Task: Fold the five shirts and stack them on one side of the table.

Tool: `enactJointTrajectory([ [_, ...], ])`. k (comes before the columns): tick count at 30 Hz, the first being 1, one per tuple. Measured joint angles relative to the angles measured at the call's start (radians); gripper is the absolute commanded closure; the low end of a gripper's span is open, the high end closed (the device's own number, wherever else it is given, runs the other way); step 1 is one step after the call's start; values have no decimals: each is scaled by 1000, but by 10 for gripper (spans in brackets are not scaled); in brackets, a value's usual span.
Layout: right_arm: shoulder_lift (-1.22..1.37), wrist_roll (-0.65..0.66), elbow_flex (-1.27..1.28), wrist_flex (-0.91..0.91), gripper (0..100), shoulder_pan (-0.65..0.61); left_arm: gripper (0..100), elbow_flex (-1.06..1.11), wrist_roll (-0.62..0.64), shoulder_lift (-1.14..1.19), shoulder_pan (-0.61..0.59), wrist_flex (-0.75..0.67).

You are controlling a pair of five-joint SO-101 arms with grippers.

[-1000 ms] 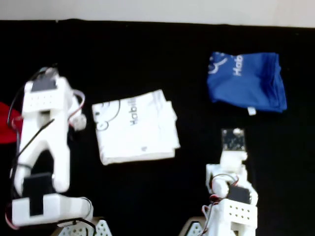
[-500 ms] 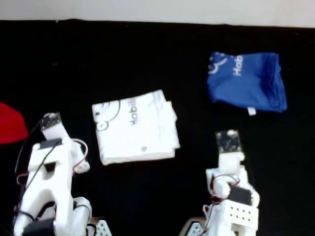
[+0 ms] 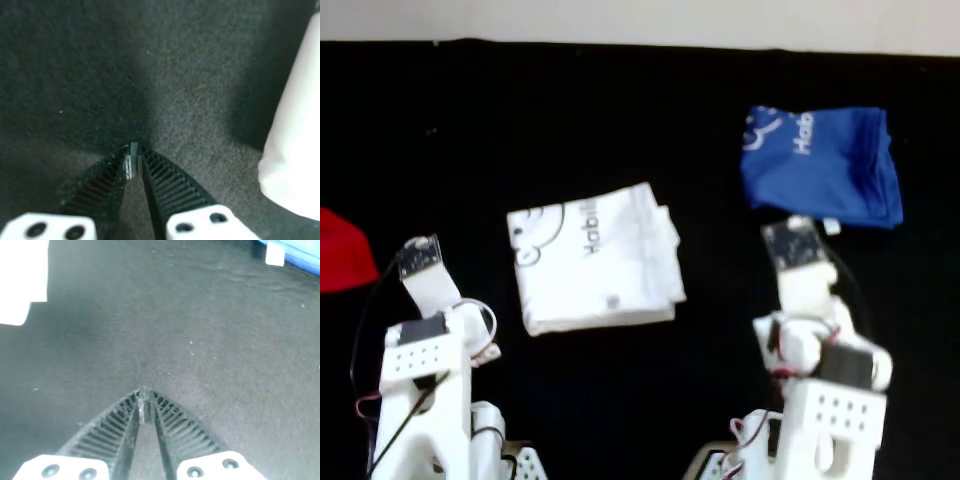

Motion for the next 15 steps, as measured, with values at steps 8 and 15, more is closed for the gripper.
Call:
enactJointTrajectory([
  [8, 483, -256, -367, 9, 986, -278, 979, 0, -6, 3, -2, -6],
  [15, 769, -290, -542, -17, 987, -568, 979, 0, 28, 3, -9, -12],
])
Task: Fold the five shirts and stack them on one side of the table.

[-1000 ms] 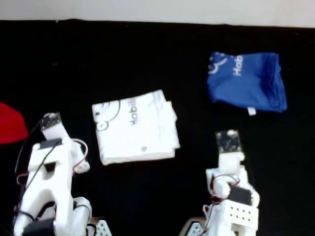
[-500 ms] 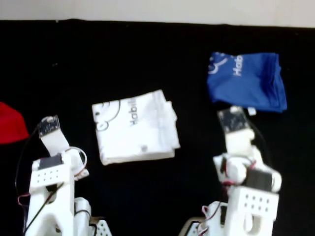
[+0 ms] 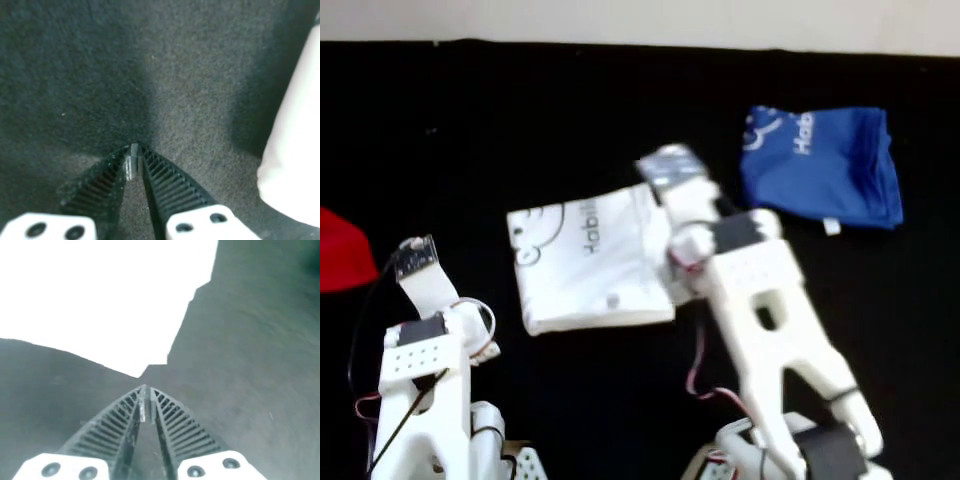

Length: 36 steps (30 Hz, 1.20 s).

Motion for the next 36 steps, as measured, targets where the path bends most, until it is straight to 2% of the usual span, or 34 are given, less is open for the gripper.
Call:
enactJointTrajectory([
  [11, 224, 0, -11, -178, 987, -58, 980, 0, 0, 0, 0, 0],
  [19, 374, -2, -11, -201, 987, -31, 980, 0, 0, 0, 0, 0],
  [24, 376, -2, -35, -203, 987, 57, 980, 0, 0, 0, 0, 0],
  [29, 301, -2, -41, -173, 987, 74, 980, 0, 0, 0, 0, 0],
  [32, 213, -2, -41, -141, 987, 44, 980, 0, 0, 0, 0, 0],
  [36, 161, -2, -38, -104, 987, -57, 980, 0, 0, 0, 0, 0],
])
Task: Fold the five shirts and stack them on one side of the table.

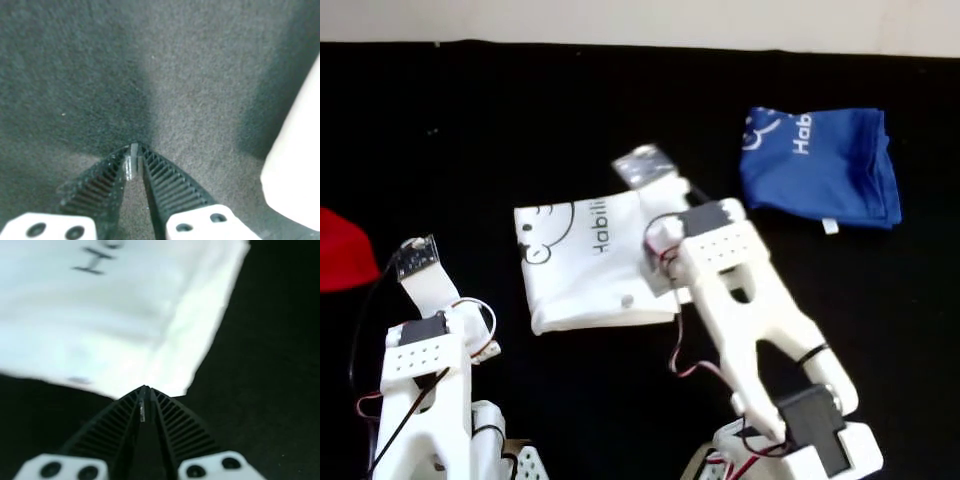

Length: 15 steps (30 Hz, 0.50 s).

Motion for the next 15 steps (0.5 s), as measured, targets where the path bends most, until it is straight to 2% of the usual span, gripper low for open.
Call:
enactJointTrajectory([
  [3, 8, 0, 54, -41, 987, -68, 980, 0, 0, 0, 0, 0],
  [7, 83, 0, 115, -133, 987, -81, 980, 0, 0, 0, 0, 0],
  [15, 144, 0, 107, -155, 987, 68, 980, 0, 0, 0, 0, 0],
])
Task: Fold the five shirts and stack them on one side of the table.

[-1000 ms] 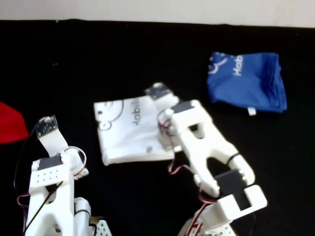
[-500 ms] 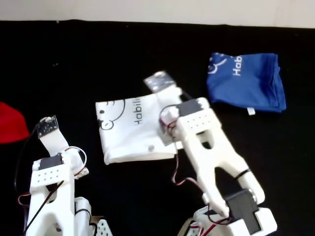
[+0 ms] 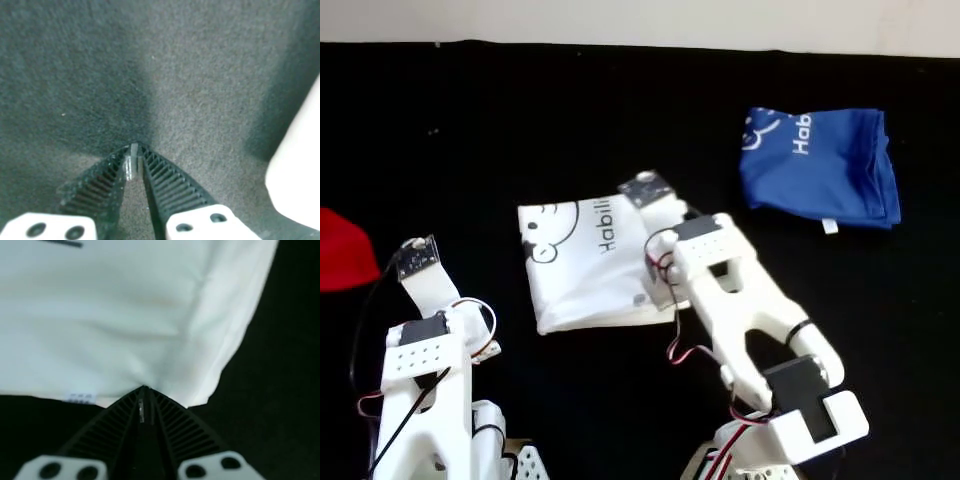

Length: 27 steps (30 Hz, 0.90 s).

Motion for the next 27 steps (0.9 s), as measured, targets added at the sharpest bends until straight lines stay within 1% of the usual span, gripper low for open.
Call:
enactJointTrajectory([
  [5, 0, 0, -86, 89, 982, 20, 980, 0, 0, 0, 0, 0],
  [7, 0, 0, -135, 137, 961, 20, 980, 0, 0, 0, 0, 0],
  [9, 3, -18, -187, 172, 880, 17, 980, 0, 0, 0, 0, 0],
  [12, 11, -87, -255, 198, 721, 15, 980, 0, 0, 0, 0, 0],
  [14, 14, -126, -285, 199, 670, 11, 980, 0, 0, 0, 0, 0],
  [20, 52, -210, -307, 114, 670, 2, 980, 0, 0, 0, 0, 0],
  [23, 130, -218, -341, 100, 665, 0, 980, 0, 0, 0, 0, 0],
  [27, 272, -218, -423, 98, 625, -3, 980, 0, 0, 0, 0, 0],
])
